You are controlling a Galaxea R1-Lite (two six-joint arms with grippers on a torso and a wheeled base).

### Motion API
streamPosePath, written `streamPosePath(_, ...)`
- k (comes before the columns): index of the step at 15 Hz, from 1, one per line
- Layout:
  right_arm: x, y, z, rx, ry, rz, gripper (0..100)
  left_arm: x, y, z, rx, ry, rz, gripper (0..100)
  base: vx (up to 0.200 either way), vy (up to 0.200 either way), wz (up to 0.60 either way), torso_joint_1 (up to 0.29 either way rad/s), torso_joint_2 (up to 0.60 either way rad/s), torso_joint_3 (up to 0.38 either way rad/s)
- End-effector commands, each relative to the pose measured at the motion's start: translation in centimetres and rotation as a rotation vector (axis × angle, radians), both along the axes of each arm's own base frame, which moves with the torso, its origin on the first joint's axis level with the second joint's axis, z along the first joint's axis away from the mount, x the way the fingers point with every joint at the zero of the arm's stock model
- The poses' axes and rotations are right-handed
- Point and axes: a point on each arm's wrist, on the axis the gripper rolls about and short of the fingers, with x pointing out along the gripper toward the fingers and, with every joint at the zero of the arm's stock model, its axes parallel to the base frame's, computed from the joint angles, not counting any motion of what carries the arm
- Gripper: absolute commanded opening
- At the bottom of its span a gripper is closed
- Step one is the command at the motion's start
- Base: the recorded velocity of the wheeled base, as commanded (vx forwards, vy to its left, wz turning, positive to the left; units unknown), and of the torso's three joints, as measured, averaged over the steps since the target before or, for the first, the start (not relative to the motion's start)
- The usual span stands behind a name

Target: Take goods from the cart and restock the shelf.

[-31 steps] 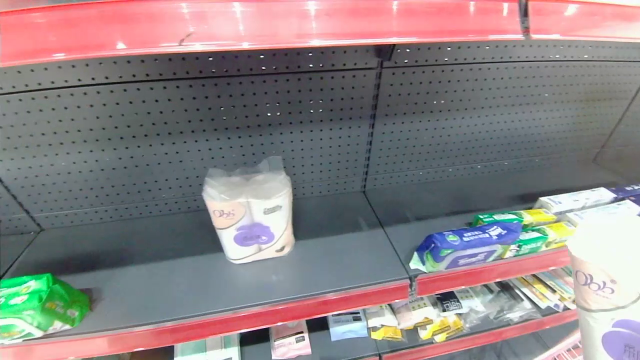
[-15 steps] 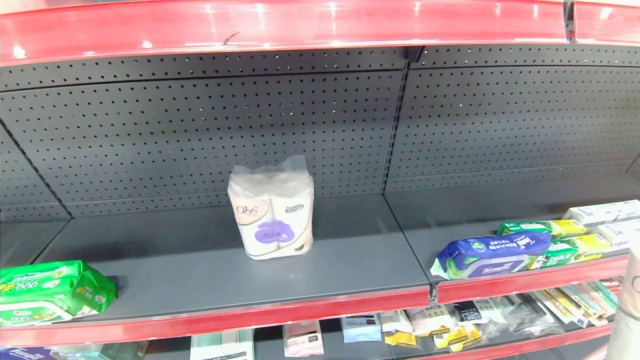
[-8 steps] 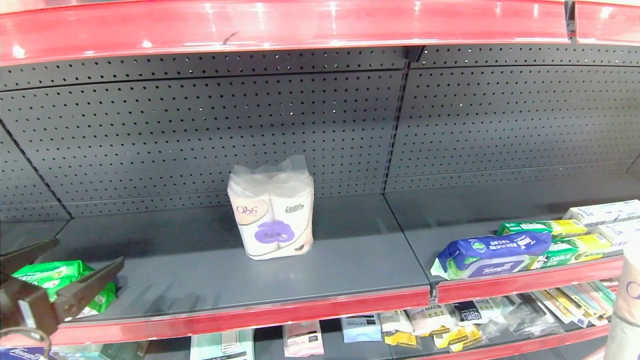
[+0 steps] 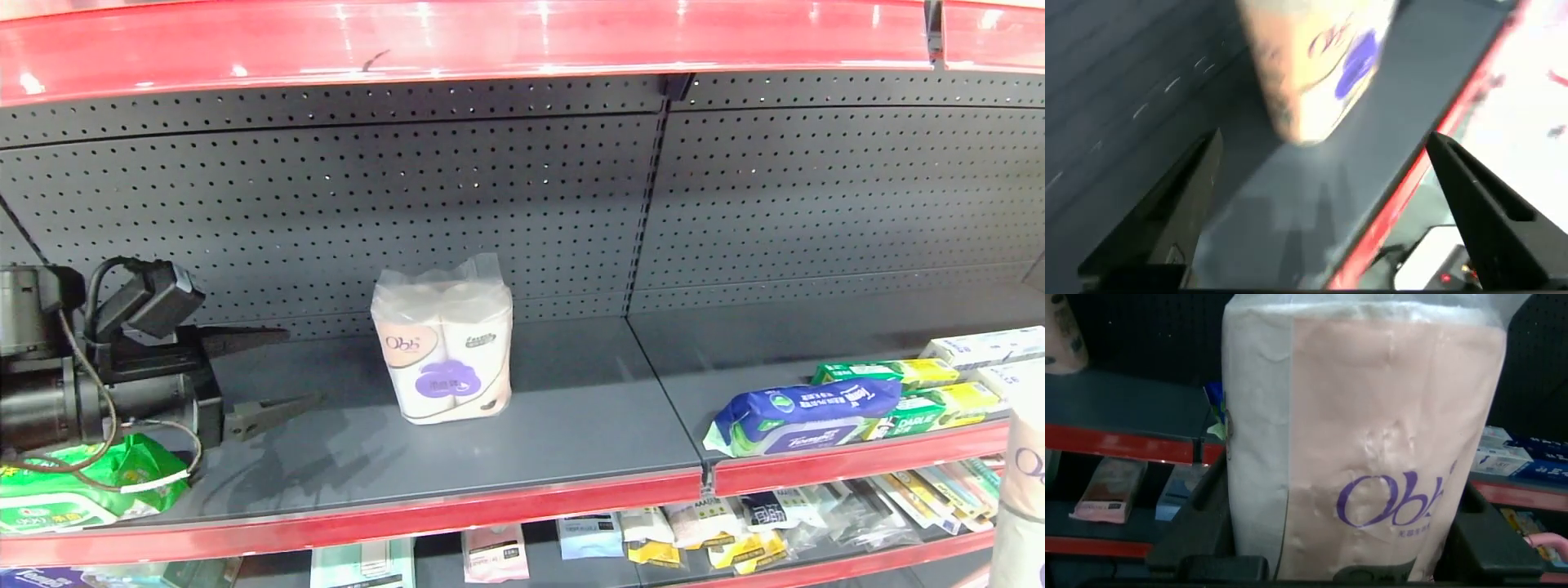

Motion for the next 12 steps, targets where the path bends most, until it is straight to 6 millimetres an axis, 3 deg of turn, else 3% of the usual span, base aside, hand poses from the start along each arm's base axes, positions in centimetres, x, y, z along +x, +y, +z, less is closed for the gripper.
streamPosePath(1,0.2,0.0,0.2,-0.003,0.008,-0.026,0,3.5,0.4,-2.8,-0.05,0.047,-0.106,100,0.0,0.0,0.0,0.0,0.0,0.0)
streamPosePath(6,0.0,0.0,0.5,-0.007,-0.002,-0.041,0,7.4,0.2,-5.0,-0.071,-0.01,-0.201,100,0.0,0.0,0.0,0.0,0.0,0.0)
streamPosePath(12,0.0,0.0,0.4,-0.018,0.004,-0.043,0,9.3,-0.9,-5.7,-0.075,-0.057,-0.246,100,0.0,0.0,0.0,0.0,0.0,0.0)
